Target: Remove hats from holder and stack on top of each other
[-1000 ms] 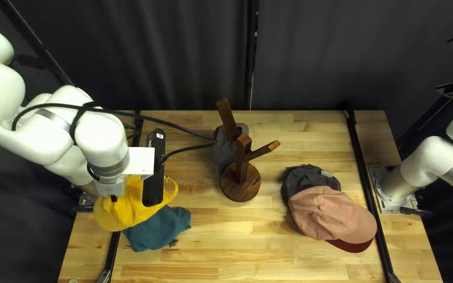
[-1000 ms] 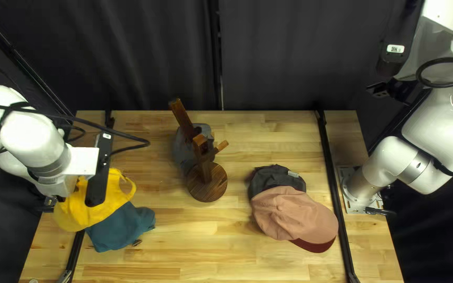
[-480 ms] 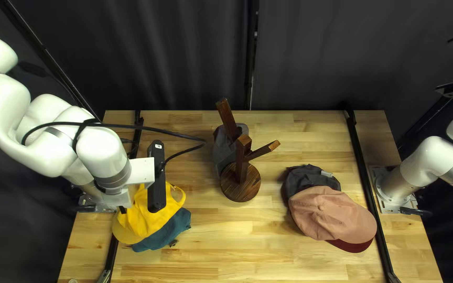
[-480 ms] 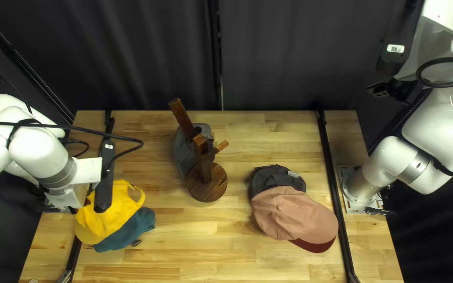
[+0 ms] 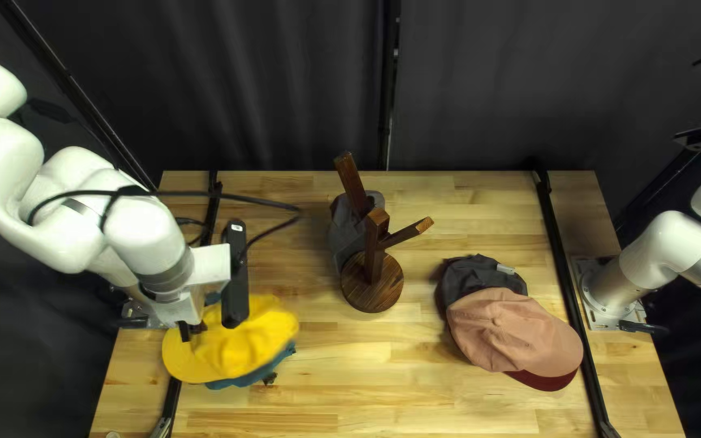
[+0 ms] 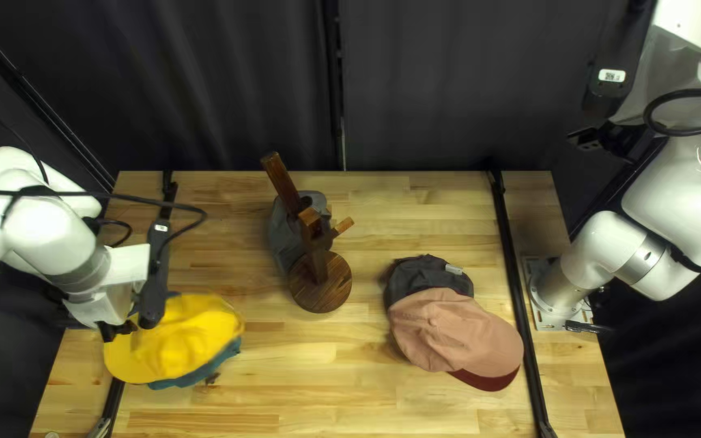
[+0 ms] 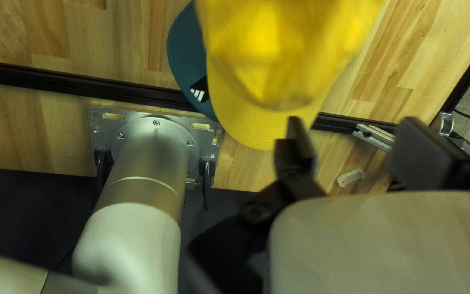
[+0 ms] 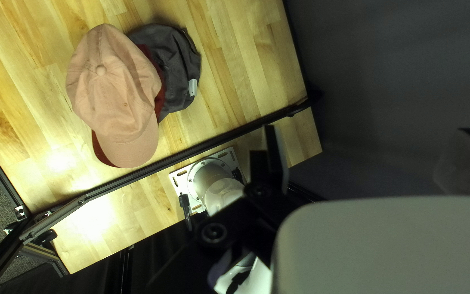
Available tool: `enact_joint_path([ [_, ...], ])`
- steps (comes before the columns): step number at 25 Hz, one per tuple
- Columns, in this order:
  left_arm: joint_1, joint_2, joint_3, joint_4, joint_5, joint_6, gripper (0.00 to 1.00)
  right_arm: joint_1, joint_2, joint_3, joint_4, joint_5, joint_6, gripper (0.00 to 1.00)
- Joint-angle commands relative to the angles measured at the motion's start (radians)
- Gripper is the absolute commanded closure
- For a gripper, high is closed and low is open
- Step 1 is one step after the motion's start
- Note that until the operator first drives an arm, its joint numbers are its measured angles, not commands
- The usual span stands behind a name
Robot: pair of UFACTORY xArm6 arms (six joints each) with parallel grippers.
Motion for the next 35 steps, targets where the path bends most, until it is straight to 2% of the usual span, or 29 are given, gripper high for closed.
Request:
enact_joint_path([
  [1, -0.005, -0.056, -0.017, 0.028, 0.052, -0.025, 0.0, 0.0, 0.0, 0.0, 0.0, 0.0, 0.0, 0.0],
  [8, 0.068, -0.076, -0.129, 0.112, 0.146, 0.042, 0.0, 0.0, 0.0, 0.0, 0.0, 0.0, 0.0, 0.0],
  [12, 0.095, -0.119, -0.123, 0.192, 0.101, 0.11, 0.0, 0.0, 0.0, 0.0, 0.0, 0.0, 0.0, 0.0],
  [17, 0.04, -0.255, -0.003, 0.313, -0.028, 0.105, 0.0, 0.0, 0.0, 0.0, 0.0, 0.0, 0.0, 0.0],
  [20, -0.006, -0.37, 0.108, 0.396, -0.116, 0.065, 0.0, 0.0, 0.0, 0.0, 0.0, 0.0, 0.0, 0.0],
  [26, -0.125, -0.596, 0.284, 0.569, -0.169, -0.084, 0.0, 0.0, 0.0, 0.0, 0.0, 0.0, 0.0, 0.0],
  [31, -0.147, -0.665, 0.361, 0.641, -0.204, -0.168, 0.0, 0.0, 0.0, 0.0, 0.0, 0.0, 0.0, 0.0],
  [34, -0.106, -0.662, 0.377, 0.631, -0.244, -0.157, 0.0, 0.0, 0.0, 0.0, 0.0, 0.0, 0.0, 0.0],
  [35, -0.065, -0.645, 0.382, 0.611, -0.28, -0.134, 0.0, 0.0, 0.0, 0.0, 0.0, 0.0, 0.0, 0.0],
])
